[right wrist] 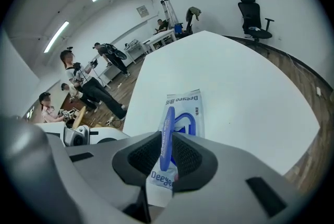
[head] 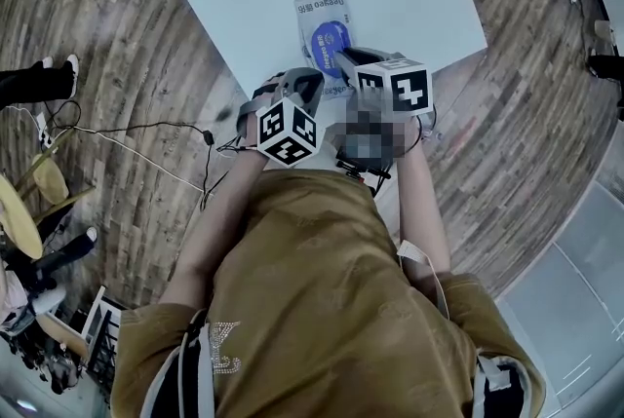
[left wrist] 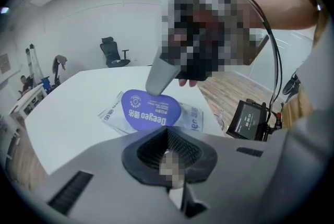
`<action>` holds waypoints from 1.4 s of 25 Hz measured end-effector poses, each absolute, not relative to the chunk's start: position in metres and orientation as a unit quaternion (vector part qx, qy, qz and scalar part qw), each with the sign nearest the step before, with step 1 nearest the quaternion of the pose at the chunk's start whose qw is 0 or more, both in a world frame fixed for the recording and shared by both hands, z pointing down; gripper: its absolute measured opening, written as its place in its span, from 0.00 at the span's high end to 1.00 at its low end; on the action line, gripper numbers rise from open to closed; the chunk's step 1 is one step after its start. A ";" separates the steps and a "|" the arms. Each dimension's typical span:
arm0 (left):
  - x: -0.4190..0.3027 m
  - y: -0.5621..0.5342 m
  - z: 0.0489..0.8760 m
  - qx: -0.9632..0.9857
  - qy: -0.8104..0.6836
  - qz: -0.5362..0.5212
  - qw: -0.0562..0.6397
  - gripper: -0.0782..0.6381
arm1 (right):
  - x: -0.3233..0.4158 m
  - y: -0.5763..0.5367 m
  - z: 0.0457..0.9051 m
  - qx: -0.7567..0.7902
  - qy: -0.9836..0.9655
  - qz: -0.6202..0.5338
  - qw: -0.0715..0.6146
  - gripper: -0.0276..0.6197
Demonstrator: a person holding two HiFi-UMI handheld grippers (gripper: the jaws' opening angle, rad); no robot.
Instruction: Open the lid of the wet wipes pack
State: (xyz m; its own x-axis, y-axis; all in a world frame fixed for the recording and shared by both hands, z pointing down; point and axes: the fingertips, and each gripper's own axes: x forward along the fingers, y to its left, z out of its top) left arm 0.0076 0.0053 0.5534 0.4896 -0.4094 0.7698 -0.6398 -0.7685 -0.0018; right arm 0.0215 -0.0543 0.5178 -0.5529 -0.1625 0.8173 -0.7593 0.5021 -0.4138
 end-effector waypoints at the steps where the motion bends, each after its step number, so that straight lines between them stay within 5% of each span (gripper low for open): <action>1: 0.005 0.004 0.553 0.850 -0.313 0.397 0.145 0.89 | 0.020 -0.054 0.517 0.293 -0.785 0.402 0.369 0.86; 35: -0.076 -0.019 0.541 0.812 -0.446 0.311 0.214 0.89 | -0.059 -0.034 0.525 0.223 -0.808 0.438 0.325 0.86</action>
